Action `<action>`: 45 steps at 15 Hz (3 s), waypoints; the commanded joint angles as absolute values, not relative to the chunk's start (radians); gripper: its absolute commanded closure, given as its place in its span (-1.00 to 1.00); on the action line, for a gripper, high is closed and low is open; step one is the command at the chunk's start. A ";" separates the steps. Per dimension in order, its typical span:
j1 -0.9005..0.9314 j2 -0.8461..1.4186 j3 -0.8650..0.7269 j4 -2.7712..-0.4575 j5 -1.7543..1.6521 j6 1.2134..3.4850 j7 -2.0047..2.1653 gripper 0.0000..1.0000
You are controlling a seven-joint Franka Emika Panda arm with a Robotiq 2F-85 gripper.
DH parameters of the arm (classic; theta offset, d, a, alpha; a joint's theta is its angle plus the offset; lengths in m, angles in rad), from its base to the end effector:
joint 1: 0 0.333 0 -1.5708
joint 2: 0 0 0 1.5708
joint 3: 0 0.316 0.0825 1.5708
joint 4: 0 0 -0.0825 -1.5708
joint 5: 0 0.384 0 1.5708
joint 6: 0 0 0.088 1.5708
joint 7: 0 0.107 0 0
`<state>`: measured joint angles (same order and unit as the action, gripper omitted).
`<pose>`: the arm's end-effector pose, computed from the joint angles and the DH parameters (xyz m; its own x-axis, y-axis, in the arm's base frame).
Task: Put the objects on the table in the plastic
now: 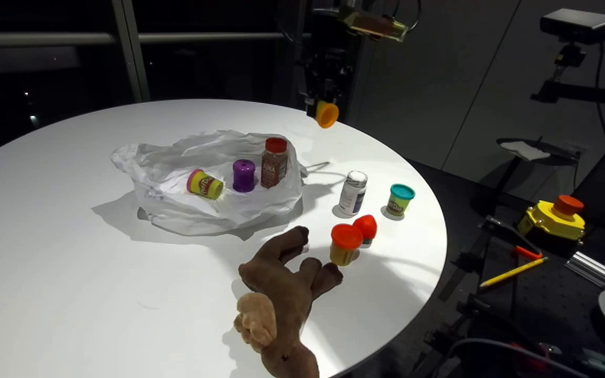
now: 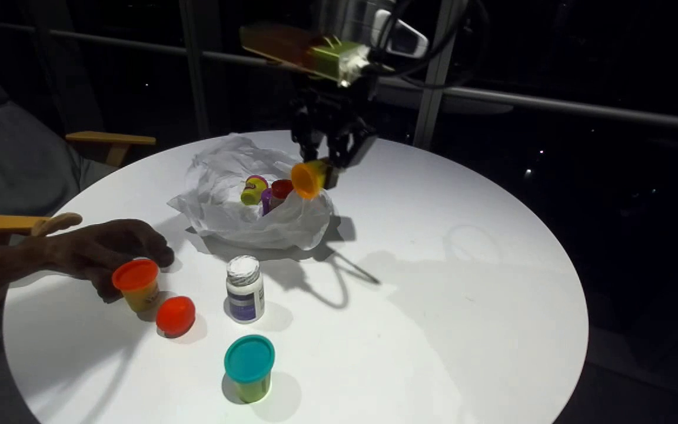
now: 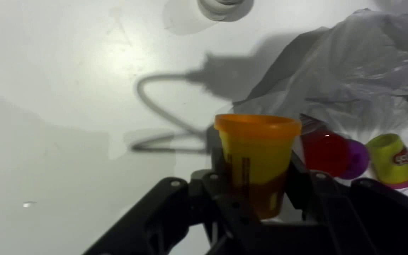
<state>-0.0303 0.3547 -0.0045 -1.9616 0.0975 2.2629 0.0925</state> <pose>0.6072 -0.0185 0.2894 0.9803 -0.1878 -0.0617 -0.1917 -0.9793 -0.0646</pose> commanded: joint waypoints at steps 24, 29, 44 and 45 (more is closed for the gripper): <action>0.154 0.575 0.135 -1.913 -0.007 2.647 -0.081 -0.99; 0.238 0.367 0.017 -1.989 -0.093 2.471 0.166 -1.00; -0.061 0.346 0.003 -2.142 0.008 2.260 -0.174 -1.00; -0.069 0.338 0.009 -2.168 0.020 2.278 -0.205 -1.00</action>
<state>-0.0409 0.3575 -0.0117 -2.1104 -0.0215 2.2285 -0.1158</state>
